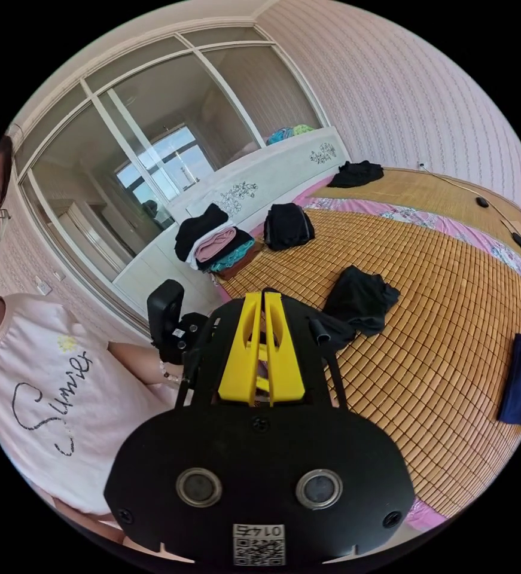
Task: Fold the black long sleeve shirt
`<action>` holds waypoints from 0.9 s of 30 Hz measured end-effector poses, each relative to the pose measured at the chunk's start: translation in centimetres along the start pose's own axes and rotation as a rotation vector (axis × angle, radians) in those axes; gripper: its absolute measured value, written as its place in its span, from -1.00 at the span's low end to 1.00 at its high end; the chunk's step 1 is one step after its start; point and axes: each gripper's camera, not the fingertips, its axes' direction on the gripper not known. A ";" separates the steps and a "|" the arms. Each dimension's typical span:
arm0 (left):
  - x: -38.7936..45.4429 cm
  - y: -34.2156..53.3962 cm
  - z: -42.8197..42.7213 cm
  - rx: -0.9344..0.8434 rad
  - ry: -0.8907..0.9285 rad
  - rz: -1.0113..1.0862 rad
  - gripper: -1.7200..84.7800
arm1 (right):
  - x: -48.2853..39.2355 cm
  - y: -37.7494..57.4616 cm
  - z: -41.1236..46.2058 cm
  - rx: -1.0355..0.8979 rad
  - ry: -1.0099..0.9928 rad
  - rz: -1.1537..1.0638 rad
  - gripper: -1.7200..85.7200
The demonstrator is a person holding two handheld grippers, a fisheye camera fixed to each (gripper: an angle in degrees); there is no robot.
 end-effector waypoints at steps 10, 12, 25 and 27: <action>-5.7 5.0 -5.0 0.073 0.007 -0.164 -0.98 | 1.8 2.1 -0.2 -0.029 -0.001 0.079 -0.96; -6.0 5.3 -6.6 0.115 0.005 -0.168 -0.98 | 2.7 3.1 -0.3 -0.017 -0.014 0.121 -0.96; -8.2 -1.1 -8.2 0.134 0.065 -0.042 -0.98 | 6.6 10.3 3.9 -0.035 -0.074 0.389 -0.69; -5.8 -4.3 -8.1 0.137 0.080 0.112 -0.98 | 6.4 9.8 4.1 0.026 -0.137 0.374 -0.61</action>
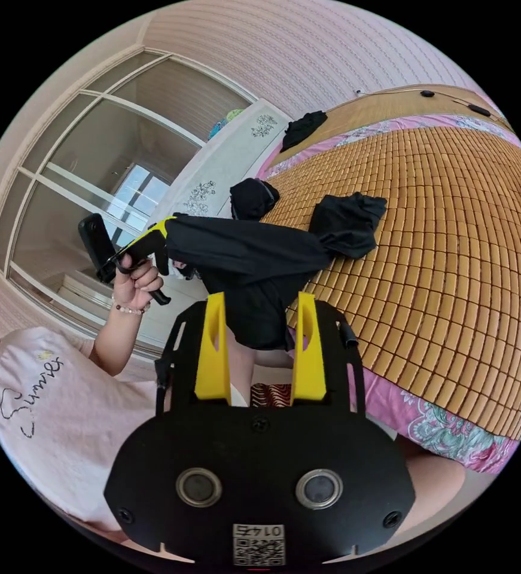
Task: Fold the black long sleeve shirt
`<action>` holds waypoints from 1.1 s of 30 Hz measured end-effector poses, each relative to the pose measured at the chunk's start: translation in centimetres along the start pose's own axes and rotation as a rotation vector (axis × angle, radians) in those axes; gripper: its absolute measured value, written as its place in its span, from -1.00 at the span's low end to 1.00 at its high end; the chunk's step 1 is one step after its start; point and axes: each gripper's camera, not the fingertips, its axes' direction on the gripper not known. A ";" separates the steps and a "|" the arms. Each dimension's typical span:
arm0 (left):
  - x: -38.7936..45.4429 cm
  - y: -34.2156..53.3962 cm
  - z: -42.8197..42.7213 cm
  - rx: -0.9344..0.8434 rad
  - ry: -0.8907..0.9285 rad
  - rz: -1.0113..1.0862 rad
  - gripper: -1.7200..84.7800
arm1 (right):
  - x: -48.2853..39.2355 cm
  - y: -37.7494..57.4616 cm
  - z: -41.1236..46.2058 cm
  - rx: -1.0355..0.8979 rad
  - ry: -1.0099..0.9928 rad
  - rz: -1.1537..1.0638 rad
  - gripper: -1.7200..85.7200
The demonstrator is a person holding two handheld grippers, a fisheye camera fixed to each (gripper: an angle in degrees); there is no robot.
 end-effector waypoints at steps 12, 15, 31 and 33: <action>-2.6 -15.9 -10.0 0.230 -0.142 0.192 -0.98 | -9.5 -13.4 -11.9 0.360 0.029 -0.432 -0.94; -1.8 -18.6 -13.6 0.304 -0.201 0.248 -0.98 | -15.3 -15.4 -15.0 0.416 0.110 -0.592 -0.95; -14.1 10.6 6.1 -0.250 -0.045 -0.571 -0.98 | 5.1 0.4 0.3 -0.134 0.353 0.131 -0.78; -14.1 11.9 6.4 -0.249 -0.036 -0.612 -0.98 | 5.3 0.2 1.3 -0.149 0.348 0.135 -0.74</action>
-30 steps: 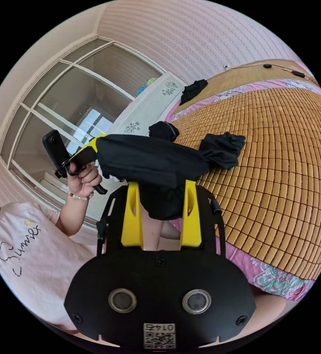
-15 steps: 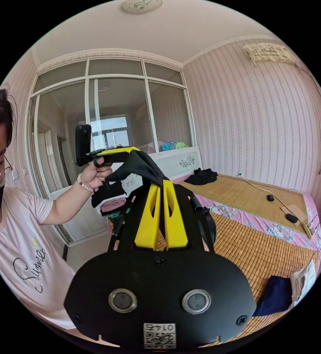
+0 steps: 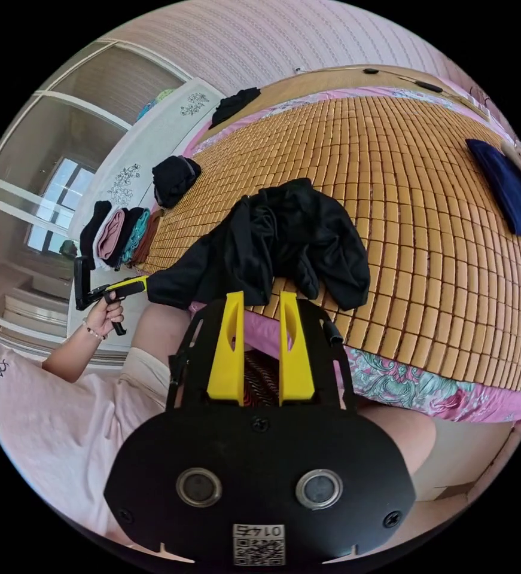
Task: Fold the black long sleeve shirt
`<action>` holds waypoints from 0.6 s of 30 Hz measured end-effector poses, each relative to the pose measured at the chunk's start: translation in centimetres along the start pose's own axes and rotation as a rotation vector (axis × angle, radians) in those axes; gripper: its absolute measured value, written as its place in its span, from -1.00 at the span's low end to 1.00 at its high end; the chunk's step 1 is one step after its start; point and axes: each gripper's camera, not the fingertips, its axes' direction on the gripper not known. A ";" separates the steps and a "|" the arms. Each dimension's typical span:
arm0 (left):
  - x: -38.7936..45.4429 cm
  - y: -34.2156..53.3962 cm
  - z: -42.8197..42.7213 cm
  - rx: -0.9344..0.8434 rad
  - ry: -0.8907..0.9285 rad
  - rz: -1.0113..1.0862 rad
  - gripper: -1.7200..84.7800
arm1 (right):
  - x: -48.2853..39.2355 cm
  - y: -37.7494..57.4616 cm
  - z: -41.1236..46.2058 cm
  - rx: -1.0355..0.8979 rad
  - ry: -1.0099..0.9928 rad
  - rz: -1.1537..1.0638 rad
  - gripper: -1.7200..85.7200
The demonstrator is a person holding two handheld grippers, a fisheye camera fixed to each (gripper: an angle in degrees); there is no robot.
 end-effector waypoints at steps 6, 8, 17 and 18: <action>-0.6 -1.0 0.0 0.014 -0.003 -0.050 -0.98 | -3.2 -4.5 4.0 -0.042 0.080 -0.086 -0.66; -0.7 -1.5 0.0 0.018 -0.023 -0.051 -0.98 | -3.3 -5.9 5.7 -0.085 0.119 -0.085 -0.75; -1.6 -3.2 -0.9 0.096 0.051 -0.106 -0.98 | -2.3 -1.9 -5.8 0.110 0.140 -0.183 -0.95; -1.8 -3.4 -0.5 0.104 0.084 -0.138 -0.98 | -0.9 -0.8 -6.4 0.097 0.167 -0.157 -0.95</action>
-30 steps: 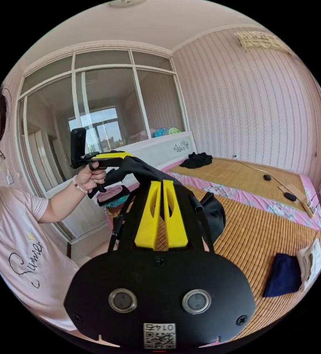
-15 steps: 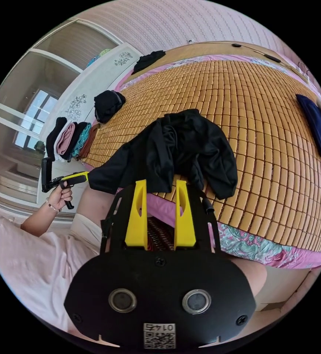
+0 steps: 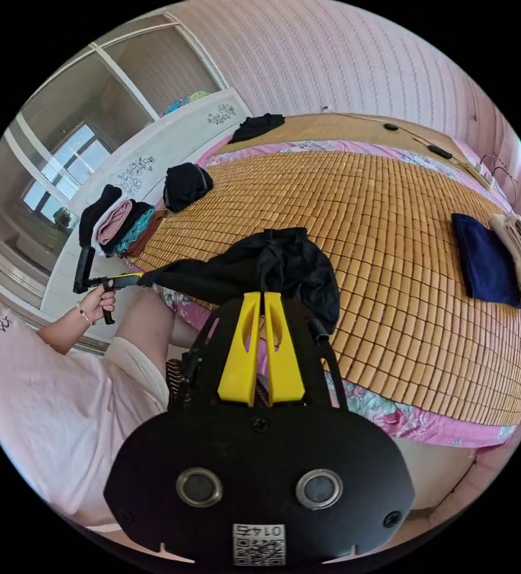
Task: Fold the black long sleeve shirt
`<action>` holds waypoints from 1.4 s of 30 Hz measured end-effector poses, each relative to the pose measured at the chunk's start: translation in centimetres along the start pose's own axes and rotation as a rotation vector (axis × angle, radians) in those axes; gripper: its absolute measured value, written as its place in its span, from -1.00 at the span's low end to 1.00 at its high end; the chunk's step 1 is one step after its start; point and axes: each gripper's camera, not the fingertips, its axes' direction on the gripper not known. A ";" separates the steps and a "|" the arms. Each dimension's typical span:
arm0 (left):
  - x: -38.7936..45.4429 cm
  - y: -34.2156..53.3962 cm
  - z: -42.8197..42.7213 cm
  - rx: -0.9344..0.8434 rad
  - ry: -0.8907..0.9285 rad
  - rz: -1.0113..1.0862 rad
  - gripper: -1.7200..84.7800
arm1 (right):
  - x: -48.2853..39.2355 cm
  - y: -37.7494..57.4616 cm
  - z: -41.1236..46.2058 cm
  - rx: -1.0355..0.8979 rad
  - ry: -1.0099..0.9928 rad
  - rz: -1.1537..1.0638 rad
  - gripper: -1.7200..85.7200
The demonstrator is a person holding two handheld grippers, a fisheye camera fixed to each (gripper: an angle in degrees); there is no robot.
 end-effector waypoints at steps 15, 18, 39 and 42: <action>12.3 -4.9 7.9 -0.215 -0.085 0.300 -0.94 | 4.2 3.0 6.3 -0.149 -0.074 0.350 -0.74; 15.9 -6.3 9.9 -0.235 -0.064 0.381 -0.91 | 5.4 2.8 8.9 -0.174 -0.067 0.442 -0.76; 33.2 -7.8 21.5 -0.567 -0.203 0.853 -0.71 | 3.0 15.1 -4.0 -0.186 -0.174 0.276 -0.95; 34.1 -5.9 24.7 -0.682 -0.306 0.902 -0.79 | 2.7 15.6 -4.7 -0.174 -0.177 0.291 -0.95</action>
